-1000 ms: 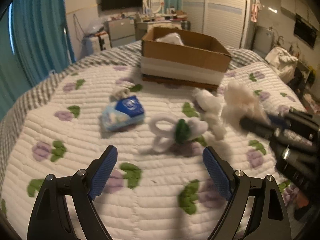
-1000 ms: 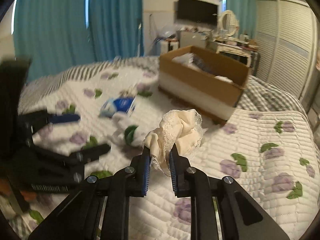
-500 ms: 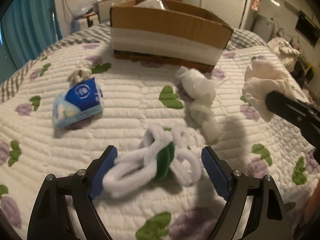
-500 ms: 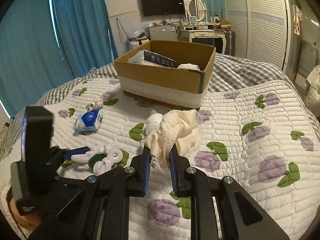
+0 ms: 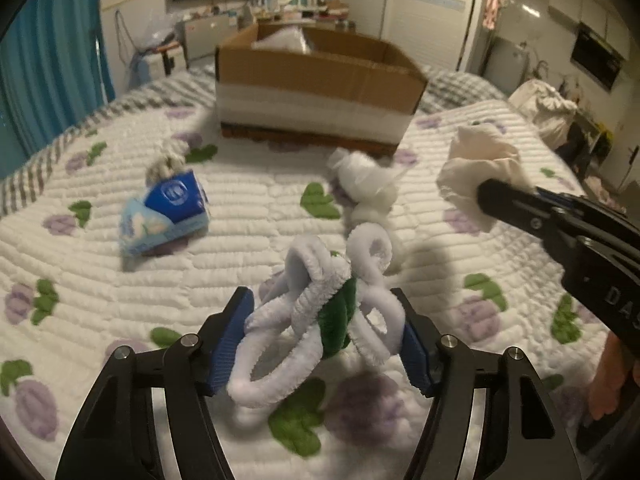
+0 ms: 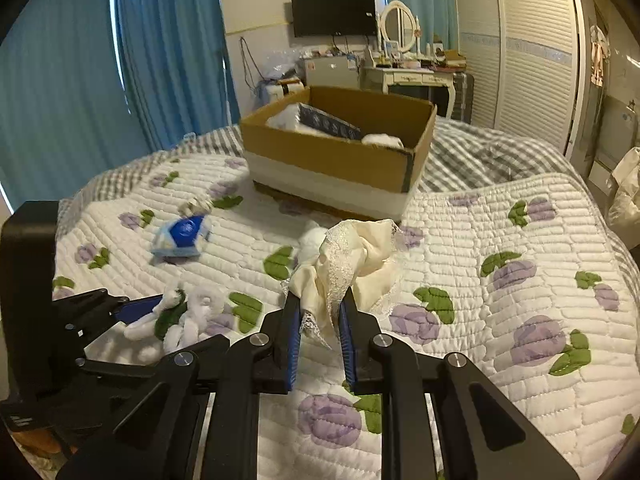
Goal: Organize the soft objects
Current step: 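Grasp the white plush toy with the left tool while the right tool grasps the lace cloth, then carry both items over the box and release them inside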
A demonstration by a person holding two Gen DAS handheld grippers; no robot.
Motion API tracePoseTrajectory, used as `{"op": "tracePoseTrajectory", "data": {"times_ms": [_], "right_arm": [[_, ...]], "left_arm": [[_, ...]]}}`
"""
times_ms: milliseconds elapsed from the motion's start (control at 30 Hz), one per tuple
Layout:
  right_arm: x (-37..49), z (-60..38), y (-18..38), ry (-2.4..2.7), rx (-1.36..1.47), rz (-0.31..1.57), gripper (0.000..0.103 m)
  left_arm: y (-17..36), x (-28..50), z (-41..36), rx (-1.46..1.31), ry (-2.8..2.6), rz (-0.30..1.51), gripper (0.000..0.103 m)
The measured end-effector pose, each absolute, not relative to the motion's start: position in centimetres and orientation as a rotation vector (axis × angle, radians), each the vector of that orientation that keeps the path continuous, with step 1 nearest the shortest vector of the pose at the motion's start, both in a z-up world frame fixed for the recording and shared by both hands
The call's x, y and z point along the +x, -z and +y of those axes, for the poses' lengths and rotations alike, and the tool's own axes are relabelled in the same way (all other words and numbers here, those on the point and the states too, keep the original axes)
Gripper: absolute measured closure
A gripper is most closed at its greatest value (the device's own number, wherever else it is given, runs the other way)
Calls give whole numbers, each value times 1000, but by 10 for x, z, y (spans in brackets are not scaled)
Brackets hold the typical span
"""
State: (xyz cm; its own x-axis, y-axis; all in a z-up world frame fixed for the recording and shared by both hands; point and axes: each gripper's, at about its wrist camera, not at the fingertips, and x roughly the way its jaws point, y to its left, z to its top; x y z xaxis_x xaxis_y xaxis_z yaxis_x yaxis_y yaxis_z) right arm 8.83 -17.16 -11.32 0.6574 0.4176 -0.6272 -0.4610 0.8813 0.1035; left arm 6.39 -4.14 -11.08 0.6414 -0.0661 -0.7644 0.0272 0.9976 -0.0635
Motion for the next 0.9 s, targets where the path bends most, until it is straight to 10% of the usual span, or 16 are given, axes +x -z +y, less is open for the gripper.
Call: {"op": "tracePoseTrajectory", "data": {"times_ms": [900], "right_arm": [[132, -170, -86, -578, -103, 358, 86]], "left_arm": [[-74, 132, -39, 37, 45, 499, 36]]}}
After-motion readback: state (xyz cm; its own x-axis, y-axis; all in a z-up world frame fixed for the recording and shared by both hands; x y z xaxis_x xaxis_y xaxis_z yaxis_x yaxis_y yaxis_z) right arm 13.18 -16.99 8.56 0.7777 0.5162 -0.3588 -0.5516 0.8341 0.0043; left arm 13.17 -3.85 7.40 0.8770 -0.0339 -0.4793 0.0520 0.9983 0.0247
